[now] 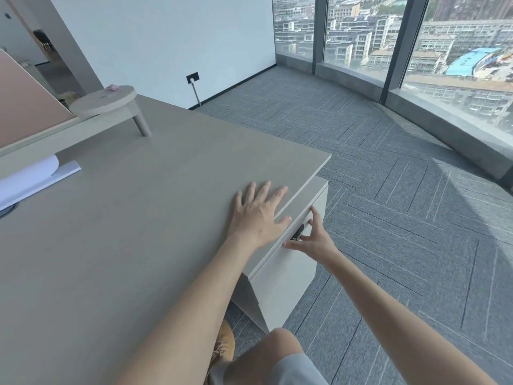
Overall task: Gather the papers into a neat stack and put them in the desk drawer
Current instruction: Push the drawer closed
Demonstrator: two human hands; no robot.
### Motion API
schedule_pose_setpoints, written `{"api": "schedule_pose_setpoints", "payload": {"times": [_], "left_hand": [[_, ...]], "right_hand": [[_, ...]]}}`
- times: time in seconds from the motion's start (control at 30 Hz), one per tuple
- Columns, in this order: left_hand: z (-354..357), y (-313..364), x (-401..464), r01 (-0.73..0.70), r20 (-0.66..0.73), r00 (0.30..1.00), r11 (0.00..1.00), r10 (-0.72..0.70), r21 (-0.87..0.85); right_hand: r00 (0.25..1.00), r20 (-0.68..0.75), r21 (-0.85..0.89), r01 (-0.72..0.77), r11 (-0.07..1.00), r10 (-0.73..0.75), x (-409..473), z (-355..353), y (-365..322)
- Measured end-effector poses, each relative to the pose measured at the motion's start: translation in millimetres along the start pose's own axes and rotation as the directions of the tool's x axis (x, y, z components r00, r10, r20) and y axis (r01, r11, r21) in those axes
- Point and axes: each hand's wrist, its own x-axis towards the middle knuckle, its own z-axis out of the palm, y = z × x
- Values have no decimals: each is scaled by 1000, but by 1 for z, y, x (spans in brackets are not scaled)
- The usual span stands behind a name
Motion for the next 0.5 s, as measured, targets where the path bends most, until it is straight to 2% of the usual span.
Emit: {"api": "schedule_pose_setpoints", "payload": {"times": [0.5], "left_hand": [[0, 1, -1, 2, 19, 1000, 1000, -2, 12]], "right_hand": [[999, -42, -94, -18, 995, 14, 1, 4, -5]]}}
